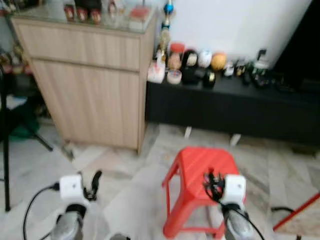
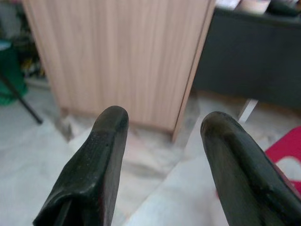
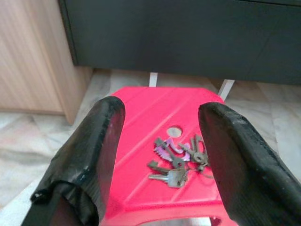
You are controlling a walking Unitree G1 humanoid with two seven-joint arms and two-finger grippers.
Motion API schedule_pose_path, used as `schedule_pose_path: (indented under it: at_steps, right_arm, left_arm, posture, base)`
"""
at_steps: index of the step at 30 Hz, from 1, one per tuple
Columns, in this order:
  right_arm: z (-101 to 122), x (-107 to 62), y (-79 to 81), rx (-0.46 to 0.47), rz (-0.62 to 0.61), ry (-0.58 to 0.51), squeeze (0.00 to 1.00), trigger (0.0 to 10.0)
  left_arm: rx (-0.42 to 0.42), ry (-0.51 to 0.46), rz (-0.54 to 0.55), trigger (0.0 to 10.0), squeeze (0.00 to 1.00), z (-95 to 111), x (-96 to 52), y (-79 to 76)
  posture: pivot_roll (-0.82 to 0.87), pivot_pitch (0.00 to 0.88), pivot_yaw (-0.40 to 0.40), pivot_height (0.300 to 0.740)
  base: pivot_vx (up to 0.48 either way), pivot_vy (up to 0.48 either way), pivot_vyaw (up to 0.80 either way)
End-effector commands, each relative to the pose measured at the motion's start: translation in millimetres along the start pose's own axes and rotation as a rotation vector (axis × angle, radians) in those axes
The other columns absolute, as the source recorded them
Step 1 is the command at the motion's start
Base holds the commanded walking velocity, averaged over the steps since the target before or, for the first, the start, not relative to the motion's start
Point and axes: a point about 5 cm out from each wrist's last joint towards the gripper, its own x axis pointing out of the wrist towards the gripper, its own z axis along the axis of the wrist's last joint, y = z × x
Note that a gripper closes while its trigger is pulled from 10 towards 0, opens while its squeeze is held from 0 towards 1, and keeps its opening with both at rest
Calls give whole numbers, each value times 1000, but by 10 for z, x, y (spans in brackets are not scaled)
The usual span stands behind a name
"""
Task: Hang keys on a hook
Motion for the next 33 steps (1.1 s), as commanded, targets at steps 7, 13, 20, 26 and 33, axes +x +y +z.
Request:
schedule_pose_path:
  at_steps: [7,13,20,26,33]
  right_arm:
    - [-28,-18,-144,-10,-48,12,0,10000]
    - [-43,-23,-143,0,-60,19,0,10000]
    - [-59,-31,-155,9,-77,26,0,10000]
    - [-90,-46,-171,13,-82,41,0,10000]
    - [-265,-81,-199,78,-111,177,0,10000]
  left_arm:
    - [-18,13,-29,10000,0,-30,8,-98]
    - [-16,13,-30,10000,0,-26,13,-95]
    - [-12,12,-33,10000,0,-22,15,-93]
    - [-8,15,-30,10000,0,-27,6,-90]
    - [-5,27,-36,10000,0,-53,-33,-95]
  posture:
    - [108,0,-103,656]
    - [110,0,-100,656]
    - [111,0,-98,656]
    - [110,0,-97,656]
    - [111,0,-95,656]
  base:
    - [311,0,0]
    - [317,0,0]
    - [318,0,0]
    - [0,0,0]
    - [0,0,0]
